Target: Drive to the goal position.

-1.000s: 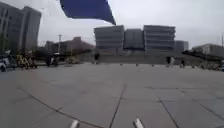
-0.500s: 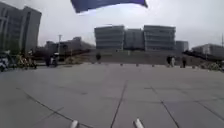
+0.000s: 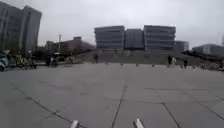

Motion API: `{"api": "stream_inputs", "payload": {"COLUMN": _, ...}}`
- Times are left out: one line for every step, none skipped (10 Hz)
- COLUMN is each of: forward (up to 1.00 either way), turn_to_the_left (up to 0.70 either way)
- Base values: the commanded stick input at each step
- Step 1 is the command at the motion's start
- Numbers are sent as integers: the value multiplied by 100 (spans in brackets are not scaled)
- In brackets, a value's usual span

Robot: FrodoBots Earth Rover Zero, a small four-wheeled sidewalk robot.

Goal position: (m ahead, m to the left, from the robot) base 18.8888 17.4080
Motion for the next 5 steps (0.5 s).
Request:
{"api": "stream_inputs", "payload": {"forward": 100, "turn_to_the_left": -40}}
{"api": "stream_inputs", "payload": {"forward": 100, "turn_to_the_left": -40}}
{"api": "stream_inputs", "payload": {"forward": 100, "turn_to_the_left": -40}}
{"api": "stream_inputs", "payload": {"forward": 100, "turn_to_the_left": -40}}
{"api": "stream_inputs", "payload": {"forward": 100, "turn_to_the_left": -40}}
